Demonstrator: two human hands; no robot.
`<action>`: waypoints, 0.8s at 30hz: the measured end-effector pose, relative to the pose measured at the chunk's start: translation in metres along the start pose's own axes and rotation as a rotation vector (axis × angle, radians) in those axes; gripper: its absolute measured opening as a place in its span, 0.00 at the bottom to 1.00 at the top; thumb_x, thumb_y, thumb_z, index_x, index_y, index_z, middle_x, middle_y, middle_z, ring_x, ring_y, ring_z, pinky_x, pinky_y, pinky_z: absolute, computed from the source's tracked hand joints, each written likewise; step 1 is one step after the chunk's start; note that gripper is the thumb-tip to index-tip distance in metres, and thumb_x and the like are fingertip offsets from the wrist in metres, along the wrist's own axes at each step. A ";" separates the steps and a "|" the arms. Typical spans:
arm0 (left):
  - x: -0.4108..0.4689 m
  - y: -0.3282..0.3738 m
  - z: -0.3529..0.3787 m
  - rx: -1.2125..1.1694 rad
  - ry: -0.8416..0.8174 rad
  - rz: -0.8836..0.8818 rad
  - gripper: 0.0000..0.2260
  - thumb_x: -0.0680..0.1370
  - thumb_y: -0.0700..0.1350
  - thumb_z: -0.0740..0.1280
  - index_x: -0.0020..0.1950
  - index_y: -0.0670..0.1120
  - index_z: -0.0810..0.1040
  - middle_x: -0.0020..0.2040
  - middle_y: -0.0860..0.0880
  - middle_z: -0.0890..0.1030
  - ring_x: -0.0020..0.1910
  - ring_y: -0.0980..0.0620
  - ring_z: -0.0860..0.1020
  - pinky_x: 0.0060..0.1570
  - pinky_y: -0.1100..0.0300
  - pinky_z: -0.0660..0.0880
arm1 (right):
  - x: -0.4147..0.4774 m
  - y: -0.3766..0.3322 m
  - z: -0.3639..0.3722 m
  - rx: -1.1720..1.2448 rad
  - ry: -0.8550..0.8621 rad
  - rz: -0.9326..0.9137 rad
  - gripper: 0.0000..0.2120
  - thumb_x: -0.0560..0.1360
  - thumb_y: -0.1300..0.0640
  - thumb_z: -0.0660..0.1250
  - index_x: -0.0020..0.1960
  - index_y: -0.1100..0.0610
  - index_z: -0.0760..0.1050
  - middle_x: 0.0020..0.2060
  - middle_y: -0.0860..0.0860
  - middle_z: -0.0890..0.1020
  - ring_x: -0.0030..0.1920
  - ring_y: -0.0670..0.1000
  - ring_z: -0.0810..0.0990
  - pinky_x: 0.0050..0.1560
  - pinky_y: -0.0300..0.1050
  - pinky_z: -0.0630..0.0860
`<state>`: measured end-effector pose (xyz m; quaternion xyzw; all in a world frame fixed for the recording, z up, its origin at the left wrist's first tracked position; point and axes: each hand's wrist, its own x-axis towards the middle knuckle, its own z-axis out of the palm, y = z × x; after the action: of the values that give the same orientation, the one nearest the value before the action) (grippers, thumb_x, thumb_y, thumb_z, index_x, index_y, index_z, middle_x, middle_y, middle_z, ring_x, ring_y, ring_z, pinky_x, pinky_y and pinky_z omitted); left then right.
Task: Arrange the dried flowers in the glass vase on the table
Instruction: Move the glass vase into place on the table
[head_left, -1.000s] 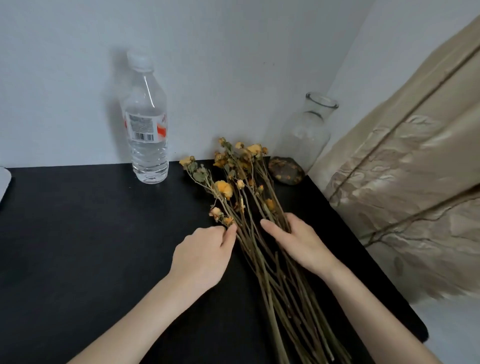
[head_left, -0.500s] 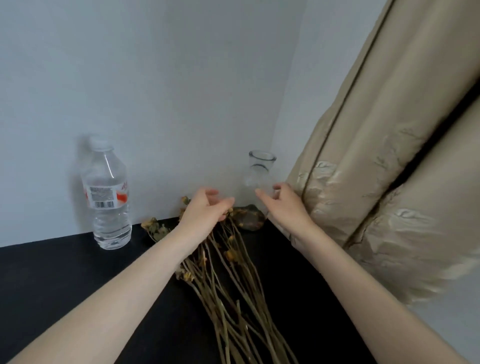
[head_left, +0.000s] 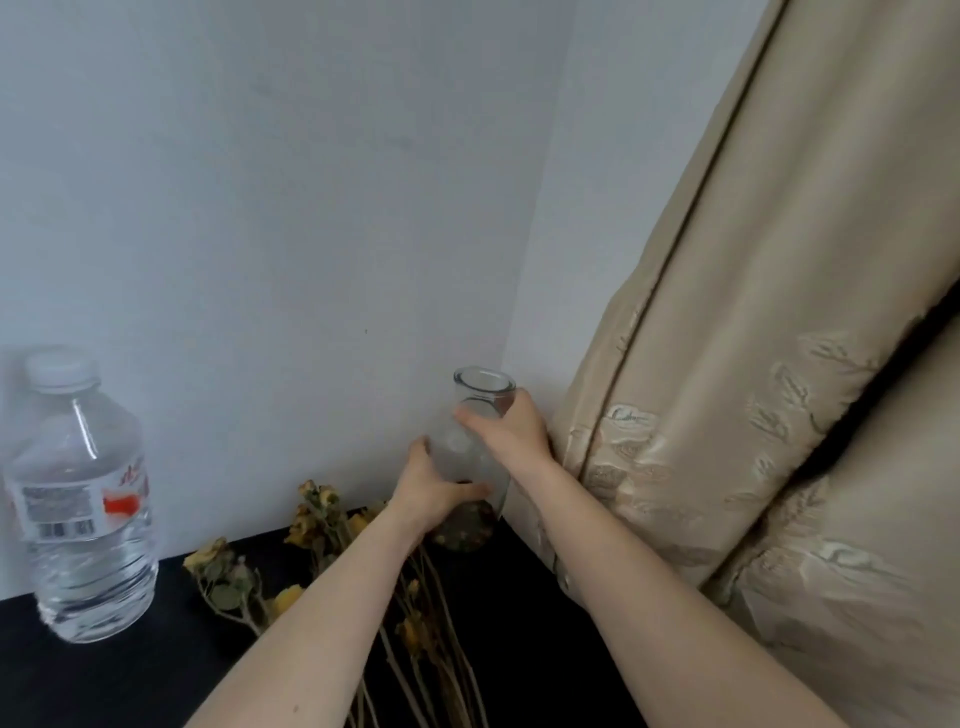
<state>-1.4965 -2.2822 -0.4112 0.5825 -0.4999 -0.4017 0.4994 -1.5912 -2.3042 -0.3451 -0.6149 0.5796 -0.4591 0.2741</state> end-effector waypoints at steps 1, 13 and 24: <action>0.001 -0.002 0.001 0.034 0.008 0.005 0.52 0.61 0.43 0.80 0.75 0.40 0.50 0.71 0.45 0.64 0.69 0.46 0.65 0.63 0.59 0.65 | 0.001 0.001 0.001 0.011 0.004 0.000 0.29 0.66 0.53 0.76 0.61 0.61 0.70 0.60 0.55 0.77 0.60 0.54 0.76 0.51 0.39 0.69; -0.002 0.017 0.003 0.013 0.048 0.126 0.52 0.56 0.47 0.82 0.72 0.40 0.55 0.69 0.40 0.67 0.67 0.43 0.69 0.62 0.46 0.71 | -0.008 -0.021 -0.010 0.038 0.115 -0.159 0.26 0.65 0.55 0.76 0.59 0.60 0.73 0.57 0.54 0.79 0.58 0.52 0.77 0.53 0.37 0.70; -0.075 0.094 -0.065 0.171 0.300 0.331 0.51 0.59 0.56 0.79 0.73 0.46 0.54 0.70 0.46 0.62 0.69 0.47 0.63 0.68 0.51 0.64 | -0.066 -0.128 -0.034 0.206 0.064 -0.337 0.21 0.65 0.50 0.76 0.54 0.54 0.75 0.48 0.46 0.80 0.48 0.44 0.77 0.45 0.33 0.70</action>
<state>-1.4642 -2.1965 -0.3096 0.5857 -0.5412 -0.1797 0.5760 -1.5557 -2.2115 -0.2356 -0.6571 0.4268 -0.5747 0.2363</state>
